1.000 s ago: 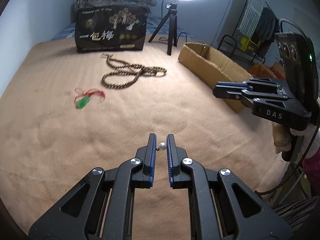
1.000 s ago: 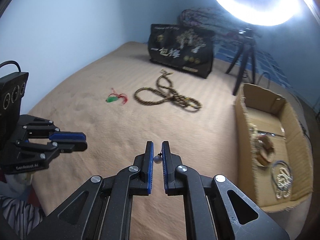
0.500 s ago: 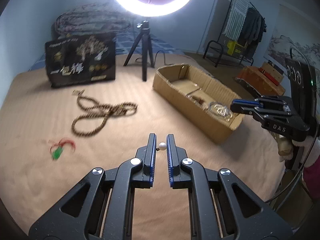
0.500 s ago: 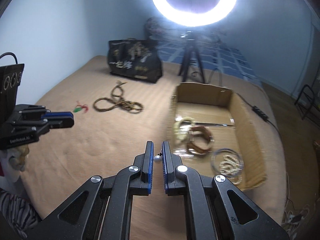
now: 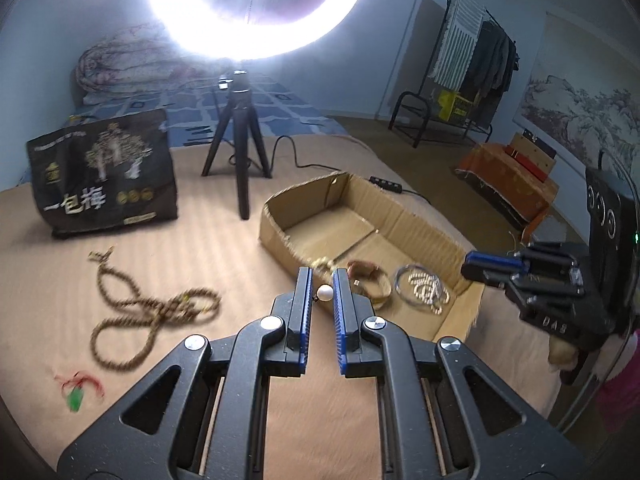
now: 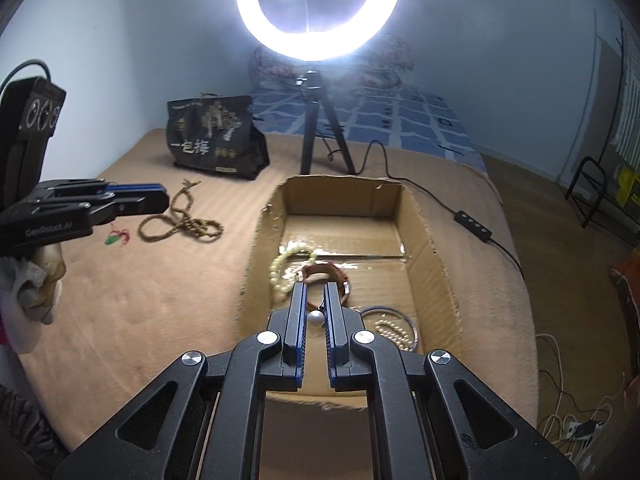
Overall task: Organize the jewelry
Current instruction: 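Carry the white pearl in the left tool over the cardboard box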
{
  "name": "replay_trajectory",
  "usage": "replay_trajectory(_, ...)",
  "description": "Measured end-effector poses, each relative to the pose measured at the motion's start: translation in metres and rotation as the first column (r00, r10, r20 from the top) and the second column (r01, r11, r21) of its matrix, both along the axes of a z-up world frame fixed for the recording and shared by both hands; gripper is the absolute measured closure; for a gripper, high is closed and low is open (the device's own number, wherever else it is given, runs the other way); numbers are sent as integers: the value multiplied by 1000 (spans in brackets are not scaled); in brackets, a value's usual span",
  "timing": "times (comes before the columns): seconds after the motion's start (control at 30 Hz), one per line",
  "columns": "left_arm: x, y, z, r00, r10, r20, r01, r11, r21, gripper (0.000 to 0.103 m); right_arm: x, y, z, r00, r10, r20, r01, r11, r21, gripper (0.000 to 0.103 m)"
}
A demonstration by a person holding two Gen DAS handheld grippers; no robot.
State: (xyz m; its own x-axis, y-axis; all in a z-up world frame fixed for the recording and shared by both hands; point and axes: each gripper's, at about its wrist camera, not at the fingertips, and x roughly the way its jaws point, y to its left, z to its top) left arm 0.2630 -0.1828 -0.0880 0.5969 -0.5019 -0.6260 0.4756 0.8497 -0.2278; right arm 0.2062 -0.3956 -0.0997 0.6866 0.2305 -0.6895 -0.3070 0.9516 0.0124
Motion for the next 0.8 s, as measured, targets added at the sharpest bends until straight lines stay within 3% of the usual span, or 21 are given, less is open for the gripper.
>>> replay_trajectory(0.43, 53, -52, -20, 1000, -12, -8, 12, 999, 40, 95, 28, -20, -22, 999, -37, -34, 38, 999, 10, 96)
replay_trajectory(0.8, 68, -69, -39, 999, -7, -46, 9, 998, 59, 94, 42, -29, -40, 996, -60, -66, 61, 998, 16, 96)
